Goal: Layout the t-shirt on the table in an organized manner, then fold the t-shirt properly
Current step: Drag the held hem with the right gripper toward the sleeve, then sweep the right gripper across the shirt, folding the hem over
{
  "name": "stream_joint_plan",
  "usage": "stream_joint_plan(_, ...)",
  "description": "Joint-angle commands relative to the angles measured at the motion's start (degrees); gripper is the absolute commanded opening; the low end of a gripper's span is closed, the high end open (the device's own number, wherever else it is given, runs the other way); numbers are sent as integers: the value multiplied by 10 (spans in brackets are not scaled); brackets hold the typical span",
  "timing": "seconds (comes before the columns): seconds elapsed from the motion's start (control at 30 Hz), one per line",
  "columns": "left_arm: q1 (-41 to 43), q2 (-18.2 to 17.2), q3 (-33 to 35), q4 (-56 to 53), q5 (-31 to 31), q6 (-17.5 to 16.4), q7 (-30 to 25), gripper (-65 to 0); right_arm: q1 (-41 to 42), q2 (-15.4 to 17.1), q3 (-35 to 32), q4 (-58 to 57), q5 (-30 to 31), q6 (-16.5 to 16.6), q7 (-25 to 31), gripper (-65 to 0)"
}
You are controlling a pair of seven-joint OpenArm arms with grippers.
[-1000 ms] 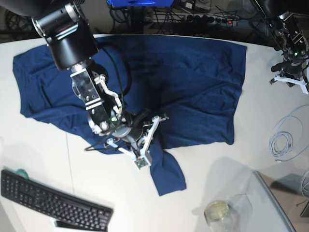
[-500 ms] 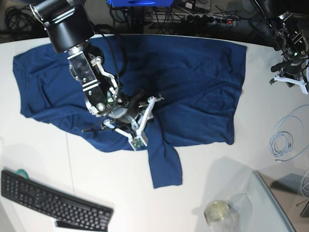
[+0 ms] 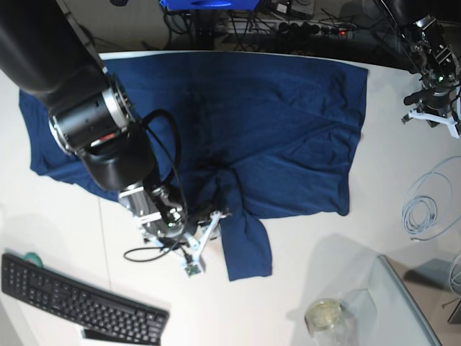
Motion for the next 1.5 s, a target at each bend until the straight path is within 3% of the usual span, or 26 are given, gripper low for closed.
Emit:
stream_joint_plan(0.0,-1,-10,-2,11,-3,1,-13,-650,28,-5,1,-9,22,1,21,-338)
stream_joint_plan(0.1,-2,-10,-1,10,-3,1,-13,-650,34,-4,-3,-24,59,3,20,-339)
stream_joint_plan(0.23,-6,-10,-1,11,-3,1,-13,-650,20,-5,-1,-15,62,5,16,-342)
stream_joint_plan(0.43,-6,-14,-1,8,0,1,-13,-650,-63,0,-5,192,61,6,-122,-344)
stream_joint_plan(0.53,-7,-14,-1,8,1,1,-13,-650,-92,0,-5,249,59,5,-159,-344)
stream_joint_plan(0.9,-3,-13,-1,9,-2,1,-13,-650,-105,13,-5,244,59,2,-159,-344)
stream_joint_plan(1.3,-2,-12,-1,11,-2,1,-13,-650,-103,5,-4,198,60,2,-146,-345)
stream_joint_plan(1.37,-2,-12,-1,9,-2,1,-13,-650,-103,3,-4,198,60,2,-146,-380)
stream_joint_plan(1.47,-1,-12,-3,7,-2,1,-13,-650,-103,0,-4,199,62,4,-147,-542)
